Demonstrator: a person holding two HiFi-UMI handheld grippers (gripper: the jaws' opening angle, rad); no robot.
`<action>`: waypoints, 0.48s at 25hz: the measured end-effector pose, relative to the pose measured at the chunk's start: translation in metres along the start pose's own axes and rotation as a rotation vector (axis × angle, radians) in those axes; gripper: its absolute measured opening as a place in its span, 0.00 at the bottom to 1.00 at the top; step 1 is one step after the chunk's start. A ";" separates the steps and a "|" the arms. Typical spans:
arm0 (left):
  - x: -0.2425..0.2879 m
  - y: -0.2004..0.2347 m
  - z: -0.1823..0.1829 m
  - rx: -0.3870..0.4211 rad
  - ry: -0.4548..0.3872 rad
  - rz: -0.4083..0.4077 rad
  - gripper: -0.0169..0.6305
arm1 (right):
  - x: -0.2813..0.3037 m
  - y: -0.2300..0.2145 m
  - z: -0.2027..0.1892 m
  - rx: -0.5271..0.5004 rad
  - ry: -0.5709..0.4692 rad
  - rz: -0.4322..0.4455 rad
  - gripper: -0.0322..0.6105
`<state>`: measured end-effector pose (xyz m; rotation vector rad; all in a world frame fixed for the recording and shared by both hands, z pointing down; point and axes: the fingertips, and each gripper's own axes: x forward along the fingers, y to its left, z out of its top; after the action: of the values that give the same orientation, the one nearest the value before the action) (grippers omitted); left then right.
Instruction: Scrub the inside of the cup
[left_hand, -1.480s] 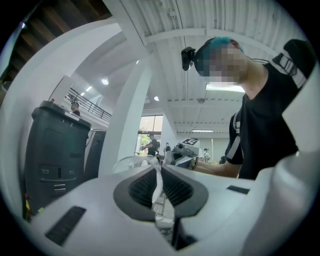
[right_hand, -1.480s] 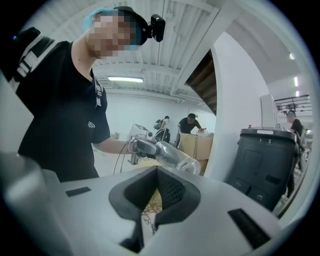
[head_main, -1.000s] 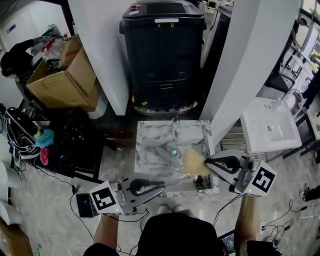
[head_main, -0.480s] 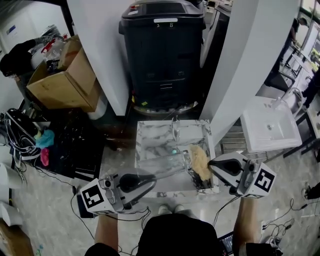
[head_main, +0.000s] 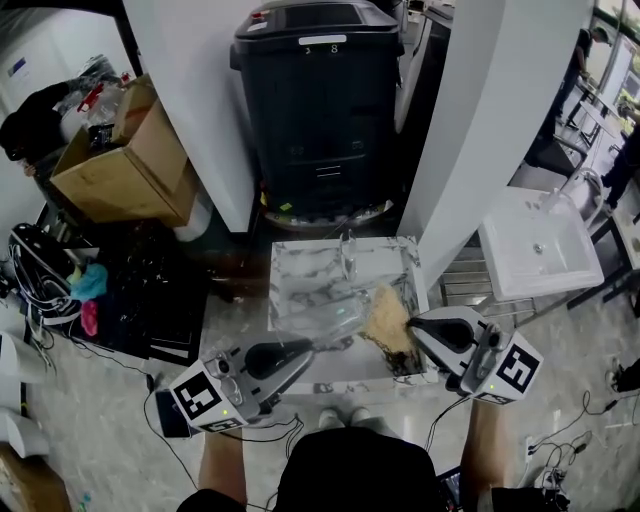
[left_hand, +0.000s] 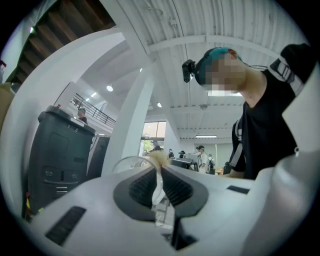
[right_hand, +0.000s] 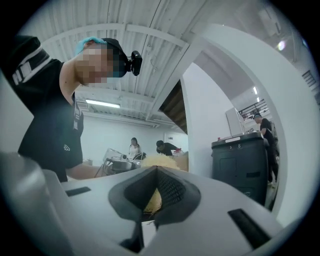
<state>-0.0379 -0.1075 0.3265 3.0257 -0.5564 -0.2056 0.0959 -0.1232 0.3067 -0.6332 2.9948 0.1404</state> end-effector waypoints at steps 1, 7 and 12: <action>0.003 0.000 0.002 0.009 -0.004 0.016 0.07 | 0.001 -0.003 0.001 -0.007 -0.005 -0.032 0.06; 0.016 0.014 0.004 0.056 0.036 0.180 0.07 | 0.008 -0.028 0.006 -0.103 0.032 -0.314 0.06; 0.034 0.031 0.005 0.083 0.068 0.356 0.07 | 0.016 -0.034 0.005 -0.182 0.076 -0.501 0.06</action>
<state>-0.0184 -0.1485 0.3200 2.9283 -1.1036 -0.0617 0.0957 -0.1601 0.2980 -1.4062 2.8006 0.3622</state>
